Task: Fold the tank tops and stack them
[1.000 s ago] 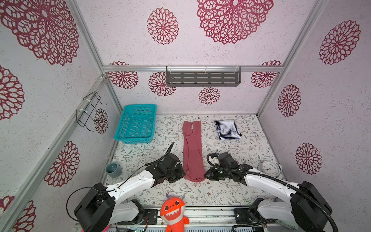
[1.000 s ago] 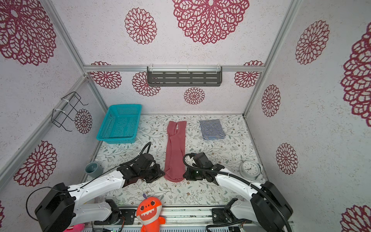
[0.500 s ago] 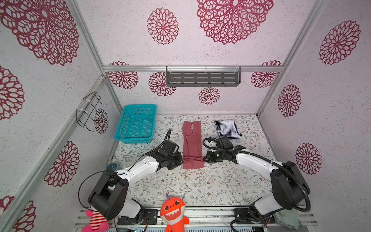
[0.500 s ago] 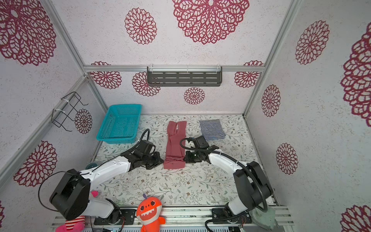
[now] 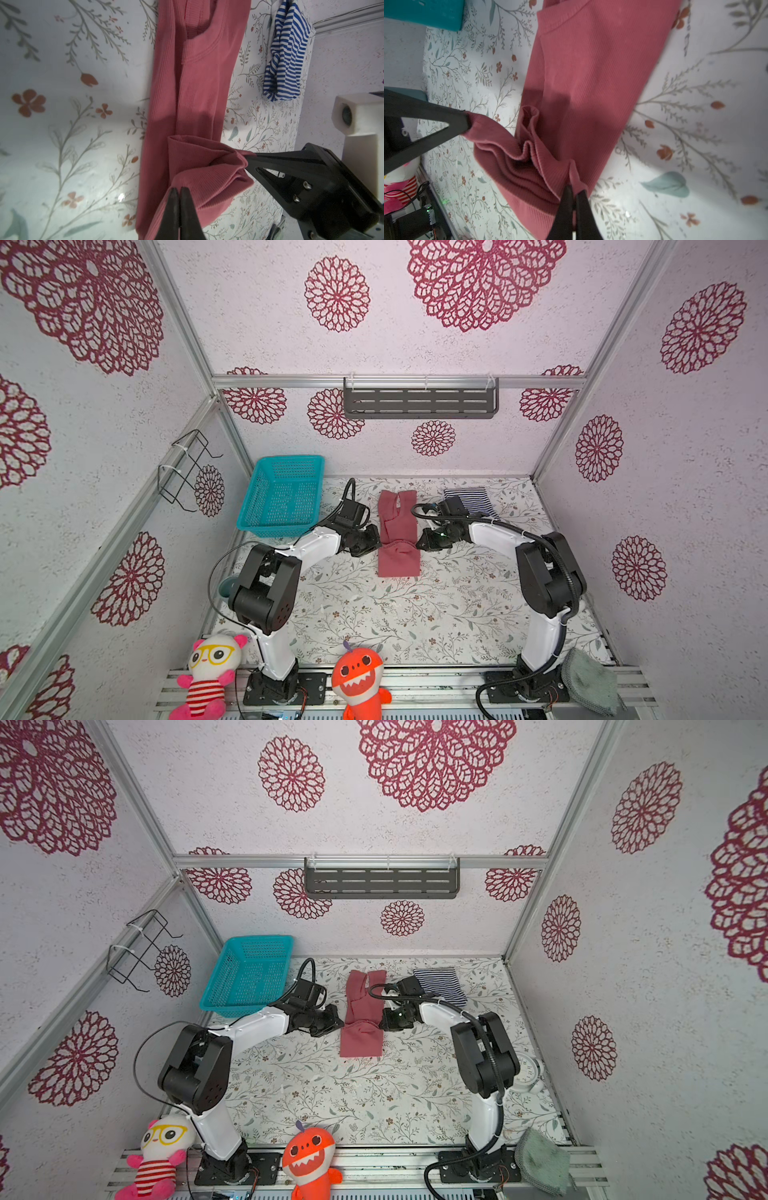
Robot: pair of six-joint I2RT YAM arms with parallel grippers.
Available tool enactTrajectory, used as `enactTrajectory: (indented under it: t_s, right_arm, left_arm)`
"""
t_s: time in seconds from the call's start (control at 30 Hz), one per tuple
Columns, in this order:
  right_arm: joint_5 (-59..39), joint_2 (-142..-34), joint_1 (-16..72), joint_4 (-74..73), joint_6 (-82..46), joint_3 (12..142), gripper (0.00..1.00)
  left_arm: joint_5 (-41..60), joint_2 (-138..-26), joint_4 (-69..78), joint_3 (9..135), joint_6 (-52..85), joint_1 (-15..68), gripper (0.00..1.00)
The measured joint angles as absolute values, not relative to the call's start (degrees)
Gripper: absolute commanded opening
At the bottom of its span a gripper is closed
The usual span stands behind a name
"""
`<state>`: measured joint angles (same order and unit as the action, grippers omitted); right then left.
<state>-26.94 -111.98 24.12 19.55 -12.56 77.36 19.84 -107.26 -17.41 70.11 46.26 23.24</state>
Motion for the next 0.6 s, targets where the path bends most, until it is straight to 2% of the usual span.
enactTrajectory:
  t_s: [0.03,0.07,0.13,0.2,0.27,0.37,0.5,0.6]
  right_arm:
    - [-27.00,-113.65,23.62,20.25,-12.03,79.55,0.45]
    - [-26.98,-115.18,23.09,21.06,-11.40,81.78,0.54]
    - [-26.63,-117.95,21.78,22.02,-10.00,86.76,0.66]
    - [-25.96,-119.55,20.36,22.52,-8.97,91.02,0.70]
    - [-25.17,-119.90,18.83,22.81,-8.10,94.21,0.69]
    - [-23.92,-118.24,17.19,22.09,-7.31,95.02,0.59]
    - [-24.16,-110.72,16.56,18.57,-8.36,84.38,0.46]
    - [-25.30,-107.11,17.52,16.38,-10.28,76.69,0.45]
  left_arm:
    - [20.08,-108.95,-17.56,71.83,45.56,22.92,0.35]
    - [20.29,-110.78,-18.09,73.95,44.64,22.52,0.43]
    - [20.73,-114.54,-19.35,79.53,42.87,21.45,0.49]
    - [20.32,-116.07,-20.78,83.35,41.36,20.14,0.51]
    - [19.27,-115.04,-22.26,85.32,40.12,18.61,0.51]
    - [17.08,-109.75,-23.44,84.77,39.09,16.82,0.50]
    - [15.42,-100.38,-20.99,77.67,39.46,16.82,0.47]
    - [15.75,-99.44,-18.50,73.08,40.60,19.07,0.45]
